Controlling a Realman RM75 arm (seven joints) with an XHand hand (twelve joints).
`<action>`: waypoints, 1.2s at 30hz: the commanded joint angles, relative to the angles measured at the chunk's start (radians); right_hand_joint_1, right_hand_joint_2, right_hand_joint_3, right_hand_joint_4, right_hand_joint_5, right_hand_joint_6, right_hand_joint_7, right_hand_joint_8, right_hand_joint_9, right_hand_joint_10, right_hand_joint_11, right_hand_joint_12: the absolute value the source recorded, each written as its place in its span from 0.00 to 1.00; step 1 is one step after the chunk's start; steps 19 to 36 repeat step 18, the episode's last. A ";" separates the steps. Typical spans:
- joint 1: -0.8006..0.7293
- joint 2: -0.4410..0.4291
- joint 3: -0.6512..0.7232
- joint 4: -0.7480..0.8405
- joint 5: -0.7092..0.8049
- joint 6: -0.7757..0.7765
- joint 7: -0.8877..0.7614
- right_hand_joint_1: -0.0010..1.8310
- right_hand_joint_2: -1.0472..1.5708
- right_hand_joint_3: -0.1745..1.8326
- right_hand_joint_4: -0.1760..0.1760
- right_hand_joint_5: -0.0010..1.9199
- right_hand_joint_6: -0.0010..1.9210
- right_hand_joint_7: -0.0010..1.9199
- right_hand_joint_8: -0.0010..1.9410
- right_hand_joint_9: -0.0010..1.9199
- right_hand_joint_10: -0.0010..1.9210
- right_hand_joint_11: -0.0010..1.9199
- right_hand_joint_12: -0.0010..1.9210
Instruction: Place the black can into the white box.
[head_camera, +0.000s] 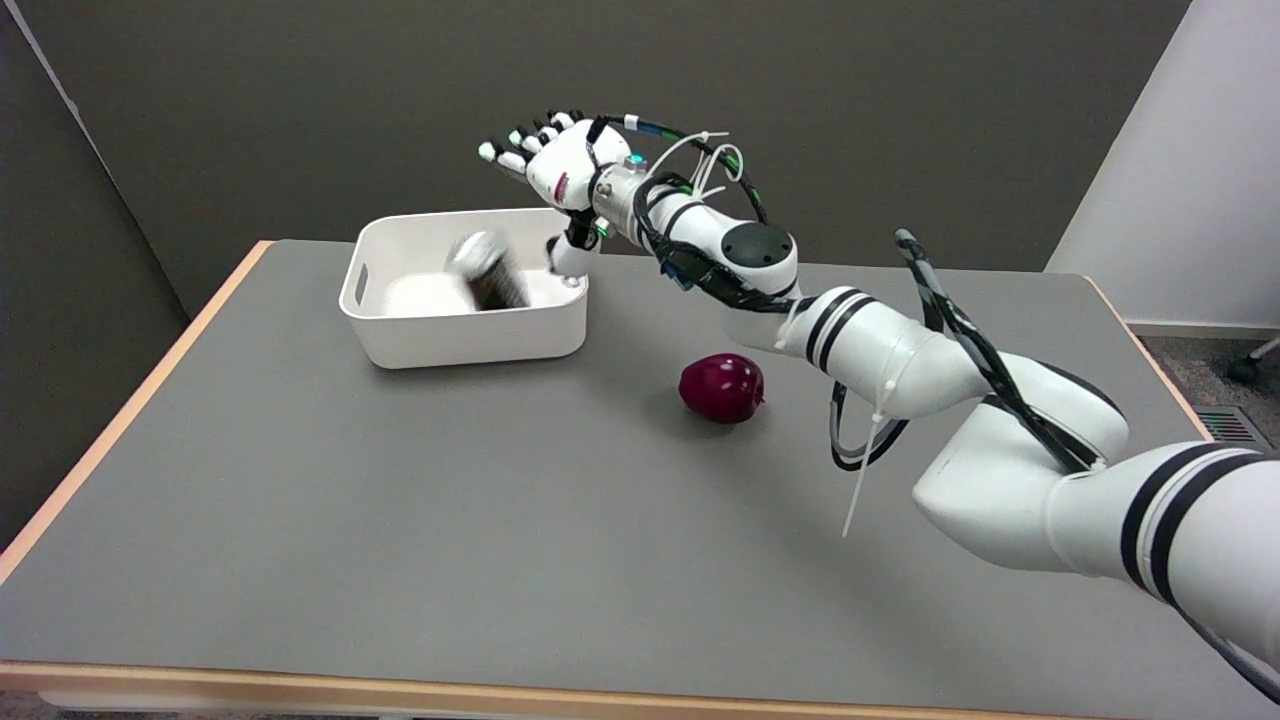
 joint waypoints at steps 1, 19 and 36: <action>-0.020 0.011 0.005 0.017 0.066 -0.007 0.019 0.27 0.58 0.53 0.71 0.00 0.00 0.00 0.00 0.00 0.10 0.00 0.50; -0.432 0.392 0.730 0.322 0.117 -0.083 0.805 0.27 0.64 0.44 0.64 0.00 0.00 0.00 0.00 0.00 0.00 0.00 0.26; -0.432 0.392 0.730 0.322 0.117 -0.083 0.805 0.27 0.64 0.44 0.64 0.00 0.00 0.00 0.00 0.00 0.00 0.00 0.26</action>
